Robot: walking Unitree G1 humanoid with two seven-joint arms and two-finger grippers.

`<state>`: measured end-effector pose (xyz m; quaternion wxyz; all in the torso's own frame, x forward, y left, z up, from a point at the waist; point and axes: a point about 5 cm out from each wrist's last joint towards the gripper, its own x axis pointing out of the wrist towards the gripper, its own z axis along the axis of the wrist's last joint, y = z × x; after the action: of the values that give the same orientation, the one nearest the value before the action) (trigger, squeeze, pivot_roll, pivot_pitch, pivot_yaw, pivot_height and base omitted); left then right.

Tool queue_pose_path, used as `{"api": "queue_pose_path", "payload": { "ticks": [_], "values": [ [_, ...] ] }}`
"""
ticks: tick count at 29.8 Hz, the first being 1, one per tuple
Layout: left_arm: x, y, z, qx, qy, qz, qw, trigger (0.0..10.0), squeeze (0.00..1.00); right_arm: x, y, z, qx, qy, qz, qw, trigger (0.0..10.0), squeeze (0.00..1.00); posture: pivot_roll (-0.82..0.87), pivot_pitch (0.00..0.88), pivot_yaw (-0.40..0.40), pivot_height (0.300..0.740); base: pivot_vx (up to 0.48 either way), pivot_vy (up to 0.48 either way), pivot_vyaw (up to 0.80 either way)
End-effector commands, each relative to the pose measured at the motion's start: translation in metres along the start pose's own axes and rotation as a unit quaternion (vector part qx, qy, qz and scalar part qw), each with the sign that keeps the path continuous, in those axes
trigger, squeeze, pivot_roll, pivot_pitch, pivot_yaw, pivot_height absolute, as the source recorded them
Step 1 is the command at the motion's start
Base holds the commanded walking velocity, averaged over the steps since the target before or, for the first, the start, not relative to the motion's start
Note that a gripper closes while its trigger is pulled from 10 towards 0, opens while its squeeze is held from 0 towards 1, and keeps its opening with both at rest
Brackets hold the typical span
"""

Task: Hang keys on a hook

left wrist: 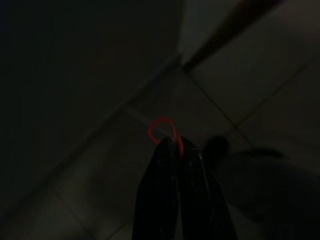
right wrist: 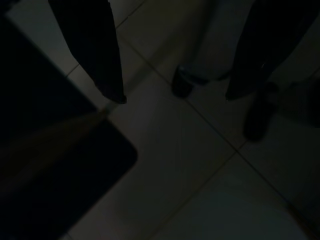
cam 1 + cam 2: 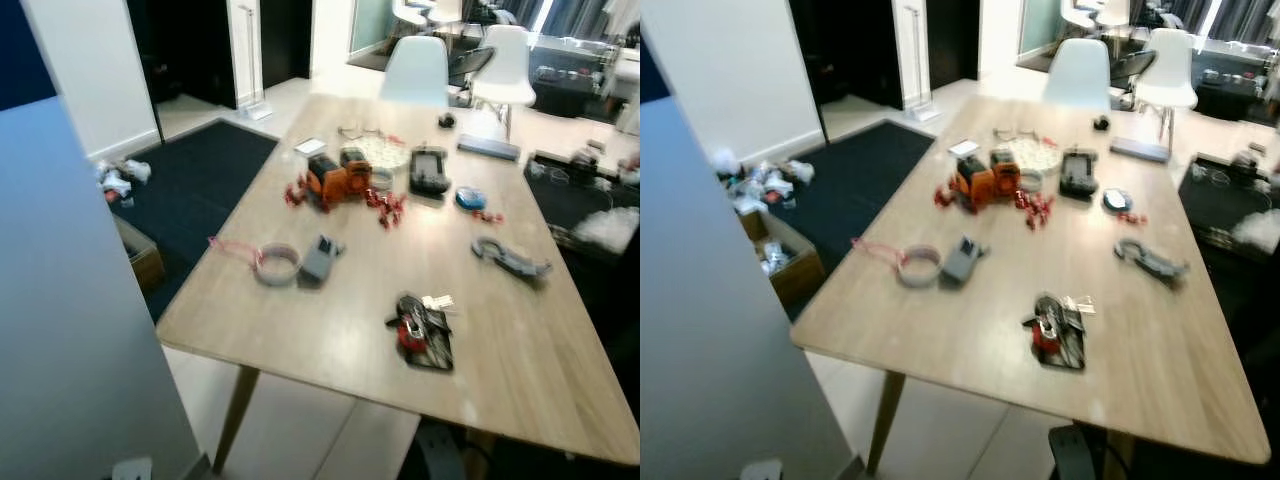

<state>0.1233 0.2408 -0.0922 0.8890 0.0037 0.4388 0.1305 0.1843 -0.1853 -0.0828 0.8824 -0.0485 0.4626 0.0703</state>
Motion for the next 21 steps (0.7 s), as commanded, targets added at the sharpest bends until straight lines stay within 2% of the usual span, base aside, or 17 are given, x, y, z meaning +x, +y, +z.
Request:
{"api": "queue_pose_path", "payload": {
  "ticks": [1, 21],
  "values": [
    [-0.0008, 0.0003, -0.005, 0.005, 0.017, -0.001, 1.0, 10.0, 0.0, -0.0022, -0.0026, -0.0094, -0.002, 0.015, -0.002, 1.0, 10.0, 0.0, 0.08, 0.03, -0.053, 0.74, 0.0, 0.0, 0.8],
    [-0.0001, -0.0007, -0.0008, -0.007, 0.003, -0.014, 1.0, 10.0, 0.0, -0.0012, -0.001, -0.006, -0.011, 0.012, 0.003, 1.0, 10.0, 0.0, 0.08, 0.03, -0.058, 0.74, 0.0, 0.0, 0.8]
  ]
}}
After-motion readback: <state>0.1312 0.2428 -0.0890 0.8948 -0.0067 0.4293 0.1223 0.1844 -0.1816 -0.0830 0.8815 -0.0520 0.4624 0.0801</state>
